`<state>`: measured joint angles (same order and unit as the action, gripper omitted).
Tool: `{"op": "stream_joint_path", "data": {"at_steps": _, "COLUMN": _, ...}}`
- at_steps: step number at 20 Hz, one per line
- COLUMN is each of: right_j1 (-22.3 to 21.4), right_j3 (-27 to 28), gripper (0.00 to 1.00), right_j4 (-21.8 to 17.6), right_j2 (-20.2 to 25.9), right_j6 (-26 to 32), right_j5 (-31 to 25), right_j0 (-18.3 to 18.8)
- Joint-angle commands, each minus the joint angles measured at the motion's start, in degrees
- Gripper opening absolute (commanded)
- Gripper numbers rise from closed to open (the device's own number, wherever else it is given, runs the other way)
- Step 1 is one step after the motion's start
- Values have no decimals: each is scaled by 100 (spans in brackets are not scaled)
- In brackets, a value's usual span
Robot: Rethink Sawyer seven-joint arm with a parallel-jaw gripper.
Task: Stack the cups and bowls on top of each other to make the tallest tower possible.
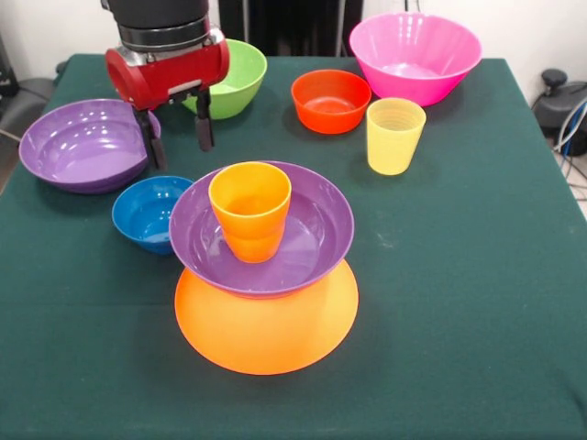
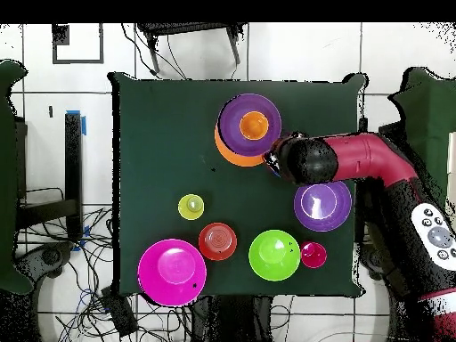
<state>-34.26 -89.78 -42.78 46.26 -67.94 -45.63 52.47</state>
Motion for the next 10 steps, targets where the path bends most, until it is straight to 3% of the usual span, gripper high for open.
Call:
{"op": "stream_joint_path", "data": {"at_steps": 1, "right_j1": 409, "right_j3": -646, "gripper": 100, "right_j4": -479, "right_j2": -360, "right_j6": 662, "right_j5": 438, "right_j0": 228}}
{"op": "stream_joint_path", "data": {"at_steps": 6, "right_j1": 529, "right_j3": -832, "gripper": 100, "right_j4": -648, "right_j2": -333, "right_j6": 622, "right_j5": 795, "right_j0": 449}}
{"op": "stream_joint_path", "data": {"at_steps": 10, "right_j1": 471, "right_j3": -892, "gripper": 100, "right_j4": -812, "right_j2": -541, "right_j6": 231, "right_j5": 906, "right_j0": 365}}
